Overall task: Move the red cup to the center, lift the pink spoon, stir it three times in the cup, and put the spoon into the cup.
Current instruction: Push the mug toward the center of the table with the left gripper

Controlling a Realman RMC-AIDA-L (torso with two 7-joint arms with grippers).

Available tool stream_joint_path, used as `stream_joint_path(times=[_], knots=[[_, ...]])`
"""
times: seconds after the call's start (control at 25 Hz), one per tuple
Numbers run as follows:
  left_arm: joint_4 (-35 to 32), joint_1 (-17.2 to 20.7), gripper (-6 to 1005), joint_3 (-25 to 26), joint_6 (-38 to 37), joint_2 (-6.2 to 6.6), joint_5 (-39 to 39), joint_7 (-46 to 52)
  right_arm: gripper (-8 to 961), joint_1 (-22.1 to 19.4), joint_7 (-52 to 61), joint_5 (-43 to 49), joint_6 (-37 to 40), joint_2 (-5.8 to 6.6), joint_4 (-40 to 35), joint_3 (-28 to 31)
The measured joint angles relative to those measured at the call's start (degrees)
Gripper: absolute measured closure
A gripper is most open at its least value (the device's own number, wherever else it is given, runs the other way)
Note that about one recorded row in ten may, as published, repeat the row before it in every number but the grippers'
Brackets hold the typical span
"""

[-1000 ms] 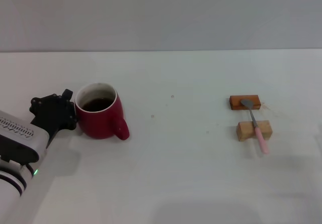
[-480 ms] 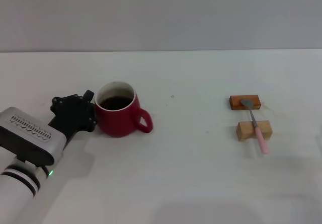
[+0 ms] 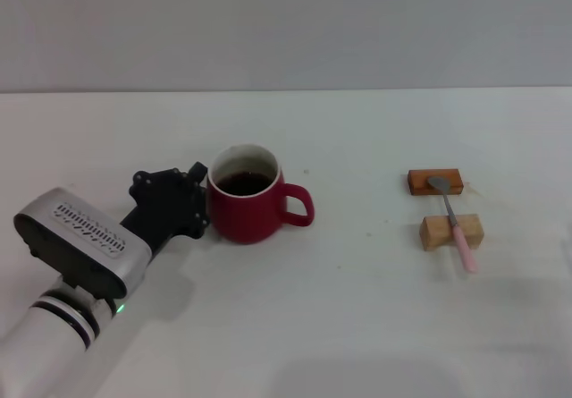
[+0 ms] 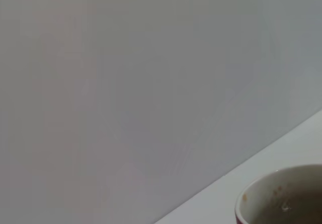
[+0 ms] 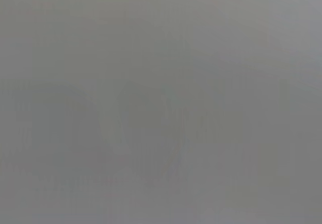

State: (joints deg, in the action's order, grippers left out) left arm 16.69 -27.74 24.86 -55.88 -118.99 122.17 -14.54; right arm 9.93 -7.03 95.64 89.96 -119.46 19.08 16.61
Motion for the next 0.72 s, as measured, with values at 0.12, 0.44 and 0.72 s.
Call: stream_joint_path(times=[0.12,0.44,0.72], knots=[[0.88,-0.16,973,-0.65,0.04,-0.01,0.0,0.01,211,0.0,0.0,0.0,-0.11,-0.05,0.0,0.0],[2.5,-0.47,971,-2.56,0.15,-0.09,0.0,0.04,212,-0.13,0.0,-0.02,-0.09,-0.07,0.09,-0.39],[2.55,1.27,969,-1.31,-1.2,0.12,-0.28,-0.26,212,-0.2,0.0,-0.02,0.02,-0.07,0.2,-1.4]])
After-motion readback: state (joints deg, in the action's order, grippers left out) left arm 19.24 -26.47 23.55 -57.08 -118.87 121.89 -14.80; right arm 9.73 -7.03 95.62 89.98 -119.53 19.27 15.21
